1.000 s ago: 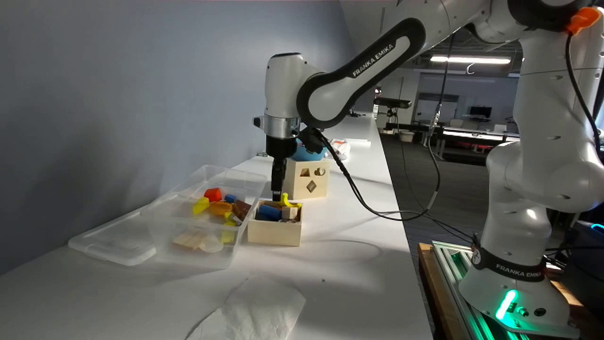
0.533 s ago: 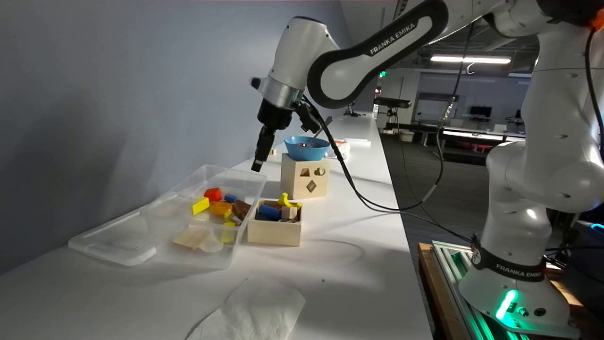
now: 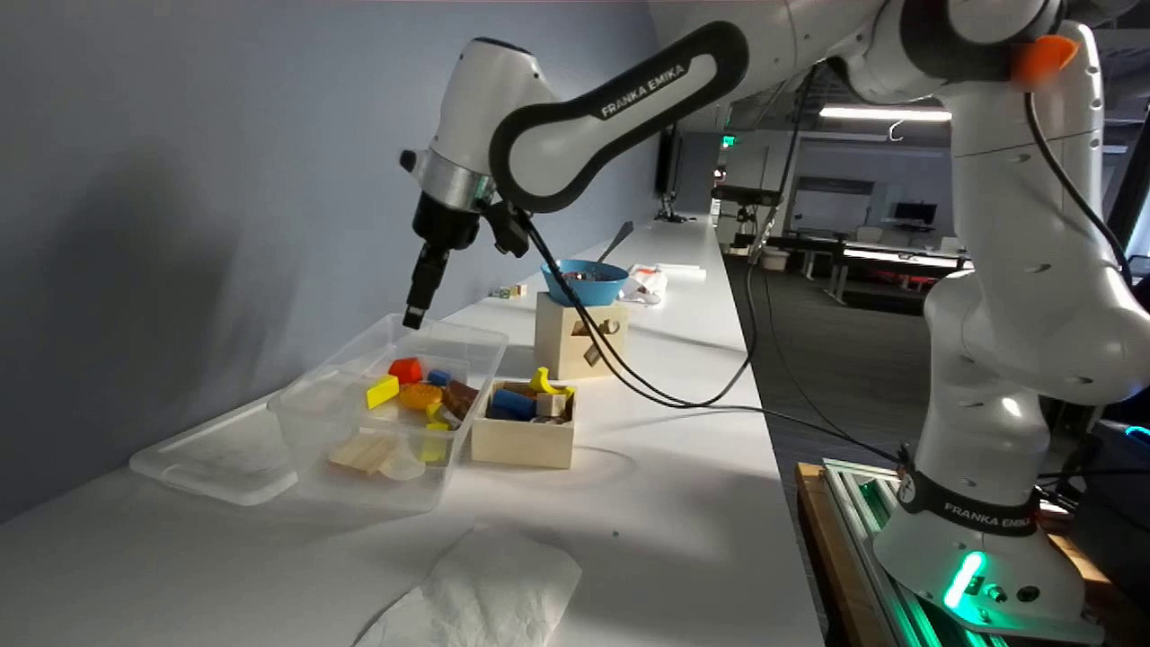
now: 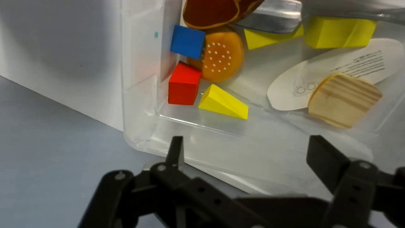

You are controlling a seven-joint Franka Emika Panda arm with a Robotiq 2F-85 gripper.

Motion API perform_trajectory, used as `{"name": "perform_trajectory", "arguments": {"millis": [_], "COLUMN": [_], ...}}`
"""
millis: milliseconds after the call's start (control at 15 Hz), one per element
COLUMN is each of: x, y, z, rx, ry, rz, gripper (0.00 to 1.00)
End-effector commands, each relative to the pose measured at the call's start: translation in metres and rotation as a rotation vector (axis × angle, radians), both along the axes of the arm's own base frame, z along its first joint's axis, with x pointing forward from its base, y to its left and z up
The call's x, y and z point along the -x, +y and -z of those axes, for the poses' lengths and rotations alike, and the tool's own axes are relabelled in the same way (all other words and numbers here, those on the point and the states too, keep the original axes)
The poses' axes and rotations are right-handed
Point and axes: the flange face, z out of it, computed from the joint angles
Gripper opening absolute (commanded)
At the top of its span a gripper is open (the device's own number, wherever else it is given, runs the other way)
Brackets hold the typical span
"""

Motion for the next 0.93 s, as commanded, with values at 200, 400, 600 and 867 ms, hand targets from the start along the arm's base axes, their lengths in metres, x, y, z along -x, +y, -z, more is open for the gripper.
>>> {"name": "perform_trajectory", "arguments": {"millis": [200, 400, 600, 867], "x": [-0.076, -0.068, -0.08, -0.093], "y": [0.022, 0.019, 0.015, 0.008], "z": [0.051, 0.058, 0.067, 0.088], "rx": [0.088, 0.057, 0.065, 0.062], "ry": [0.098, 0.109, 0.118, 0.087], "rz": [0.023, 0.024, 0.042, 0.031], "gripper": [1.0, 1.0, 1.0, 1.0]}}
